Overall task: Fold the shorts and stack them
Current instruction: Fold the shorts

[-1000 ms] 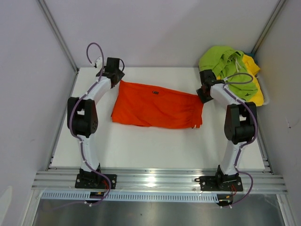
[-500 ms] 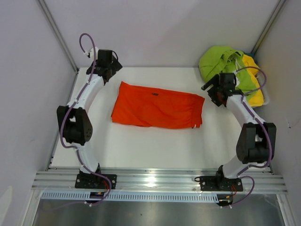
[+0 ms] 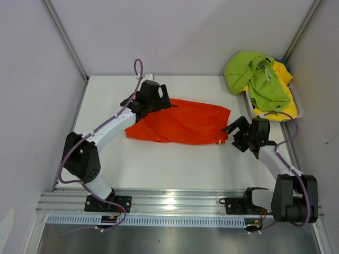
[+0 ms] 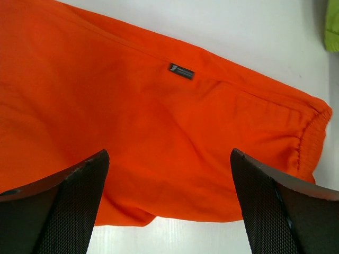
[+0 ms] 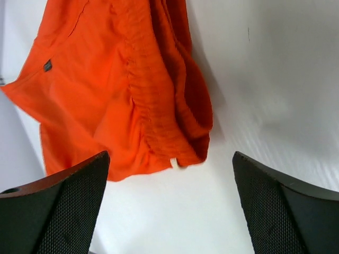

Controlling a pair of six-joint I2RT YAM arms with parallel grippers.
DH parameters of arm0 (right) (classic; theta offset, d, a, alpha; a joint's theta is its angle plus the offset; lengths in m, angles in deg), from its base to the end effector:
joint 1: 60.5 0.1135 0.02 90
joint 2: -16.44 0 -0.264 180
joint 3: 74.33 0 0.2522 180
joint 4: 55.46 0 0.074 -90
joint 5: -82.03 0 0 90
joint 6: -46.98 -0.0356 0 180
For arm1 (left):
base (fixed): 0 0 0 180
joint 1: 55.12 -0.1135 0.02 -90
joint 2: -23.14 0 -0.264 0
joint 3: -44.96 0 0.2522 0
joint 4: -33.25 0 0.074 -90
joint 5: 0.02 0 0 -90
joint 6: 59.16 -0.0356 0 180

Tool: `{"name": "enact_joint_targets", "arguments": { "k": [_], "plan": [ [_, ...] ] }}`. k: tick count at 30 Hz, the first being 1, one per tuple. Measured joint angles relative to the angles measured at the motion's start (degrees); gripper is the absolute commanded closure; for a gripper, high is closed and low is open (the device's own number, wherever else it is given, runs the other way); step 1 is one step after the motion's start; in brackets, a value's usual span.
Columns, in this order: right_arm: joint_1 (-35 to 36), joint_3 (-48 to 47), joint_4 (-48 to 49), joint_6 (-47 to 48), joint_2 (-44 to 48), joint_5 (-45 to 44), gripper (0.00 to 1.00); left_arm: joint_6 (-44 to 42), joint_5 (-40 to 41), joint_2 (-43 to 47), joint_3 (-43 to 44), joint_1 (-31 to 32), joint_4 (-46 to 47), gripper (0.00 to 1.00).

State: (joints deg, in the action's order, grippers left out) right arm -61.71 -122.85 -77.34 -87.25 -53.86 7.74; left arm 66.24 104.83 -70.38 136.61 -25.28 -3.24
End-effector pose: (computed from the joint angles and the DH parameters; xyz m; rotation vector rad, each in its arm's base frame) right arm 0.2437 0.0045 0.1937 0.7955 2.2664 0.6840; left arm 0.3283 -0.1778 0.3015 -0.2487 2.2213 -0.3370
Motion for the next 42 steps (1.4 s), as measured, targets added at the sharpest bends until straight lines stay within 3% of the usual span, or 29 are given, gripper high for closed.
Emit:
{"name": "enact_joint_targets", "arguments": {
  "k": [4,12,27,38,42],
  "plan": [
    [0.44,5.9,2.8,-5.97,5.81,-0.02,0.01,-0.55,-0.66,-2.84,1.14,3.06,1.66,0.04],
    [7.23,8.57,5.95,-16.28,9.57,-4.52,0.0,-0.98,-1.7,-12.28,6.86,6.36,2.1,0.04],
    [9.77,12.76,22.53,-25.22,-4.11,-8.0,0.01,-1.55,-3.34,-24.59,17.31,11.72,0.46,0.04],
    [6.67,17.2,39.34,-27.76,-8.92,-9.01,0.0,-5.03,-4.2,-33.92,25.46,13.07,-0.74,0.04],
    [5.51,17.55,44.06,-27.78,-11.56,-8.31,0.06,-6.71,-5.07,-37.35,27.04,13.11,-1.53,0.04]
  ]
}}
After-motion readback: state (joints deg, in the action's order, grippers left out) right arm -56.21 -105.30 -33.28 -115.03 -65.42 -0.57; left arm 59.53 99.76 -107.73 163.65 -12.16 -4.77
